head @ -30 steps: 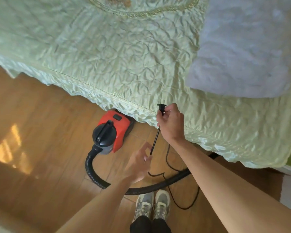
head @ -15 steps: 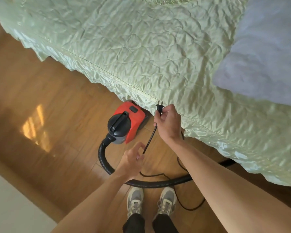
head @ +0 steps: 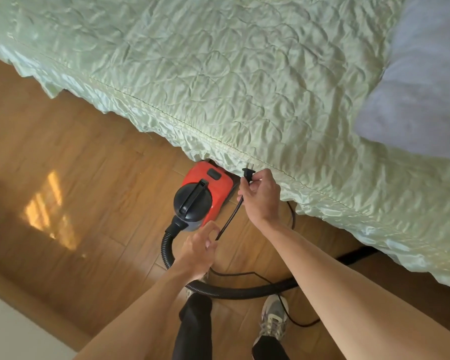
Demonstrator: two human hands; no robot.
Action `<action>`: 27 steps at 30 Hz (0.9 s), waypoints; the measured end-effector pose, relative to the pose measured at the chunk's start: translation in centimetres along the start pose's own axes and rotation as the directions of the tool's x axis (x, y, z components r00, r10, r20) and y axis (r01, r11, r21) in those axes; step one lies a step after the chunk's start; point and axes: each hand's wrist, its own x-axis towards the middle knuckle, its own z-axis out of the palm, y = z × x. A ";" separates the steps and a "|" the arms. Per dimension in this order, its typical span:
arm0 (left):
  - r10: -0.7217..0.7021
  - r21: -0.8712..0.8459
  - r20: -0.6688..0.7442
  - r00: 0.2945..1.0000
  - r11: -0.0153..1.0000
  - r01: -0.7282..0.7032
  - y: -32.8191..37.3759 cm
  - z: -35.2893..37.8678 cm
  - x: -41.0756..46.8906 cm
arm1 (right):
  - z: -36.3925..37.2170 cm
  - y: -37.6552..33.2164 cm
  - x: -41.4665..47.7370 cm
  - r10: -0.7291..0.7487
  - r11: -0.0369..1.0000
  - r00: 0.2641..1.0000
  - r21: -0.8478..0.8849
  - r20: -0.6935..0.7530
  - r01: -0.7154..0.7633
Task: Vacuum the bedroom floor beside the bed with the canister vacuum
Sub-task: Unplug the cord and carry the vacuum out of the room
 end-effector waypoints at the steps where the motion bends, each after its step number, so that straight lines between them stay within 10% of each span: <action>1: 0.003 -0.005 0.018 1.000 1.000 -0.003 -0.6 -0.3 0.5 | 0.7 0.0 0.3 0.013 1.000 1.000 -0.012 -0.010 -0.013; 13: -0.017 -0.185 0.083 0.996 0.982 0.032 -7.1 -6.5 2.8 | 10.6 -5.6 3.1 0.040 0.989 0.996 -0.146 0.085 -0.028; 27: -0.187 -0.505 -0.084 0.979 0.855 0.120 -10.5 -10.1 1.0 | 20.9 -12.4 4.2 -0.127 0.925 0.869 -0.260 0.478 0.278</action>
